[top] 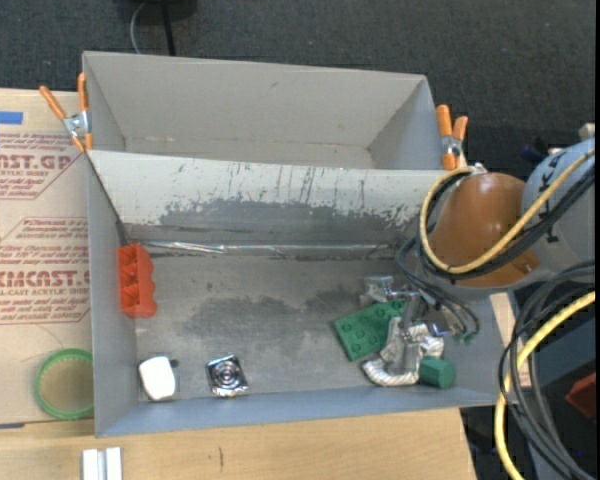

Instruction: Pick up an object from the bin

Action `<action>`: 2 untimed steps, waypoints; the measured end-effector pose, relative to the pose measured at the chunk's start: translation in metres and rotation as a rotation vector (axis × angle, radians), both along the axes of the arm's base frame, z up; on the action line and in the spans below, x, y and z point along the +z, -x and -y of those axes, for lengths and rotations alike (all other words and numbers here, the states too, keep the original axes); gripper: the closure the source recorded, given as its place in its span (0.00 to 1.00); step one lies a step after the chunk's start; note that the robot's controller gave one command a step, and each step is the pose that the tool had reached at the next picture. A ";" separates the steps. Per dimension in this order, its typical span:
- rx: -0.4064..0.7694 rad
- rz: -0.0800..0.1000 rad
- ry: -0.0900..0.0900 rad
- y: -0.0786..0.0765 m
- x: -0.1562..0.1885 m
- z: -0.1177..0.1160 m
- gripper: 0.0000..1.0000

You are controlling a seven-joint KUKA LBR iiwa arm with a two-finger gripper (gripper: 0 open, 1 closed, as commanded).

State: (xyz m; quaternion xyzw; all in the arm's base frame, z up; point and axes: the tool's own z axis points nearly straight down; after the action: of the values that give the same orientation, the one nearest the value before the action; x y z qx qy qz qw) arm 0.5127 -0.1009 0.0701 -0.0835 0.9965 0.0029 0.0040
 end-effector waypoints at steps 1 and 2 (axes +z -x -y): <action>0.116 -0.001 -0.001 0.018 0.000 -0.002 1.00; 0.116 -0.001 -0.001 0.018 0.000 -0.002 1.00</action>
Offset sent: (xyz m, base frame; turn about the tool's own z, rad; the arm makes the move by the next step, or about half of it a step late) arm 0.0000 0.0000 0.0000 0.0000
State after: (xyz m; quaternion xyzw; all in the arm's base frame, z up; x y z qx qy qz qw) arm 0.4944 -0.0991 0.0703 -0.1413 0.9900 0.0038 0.0036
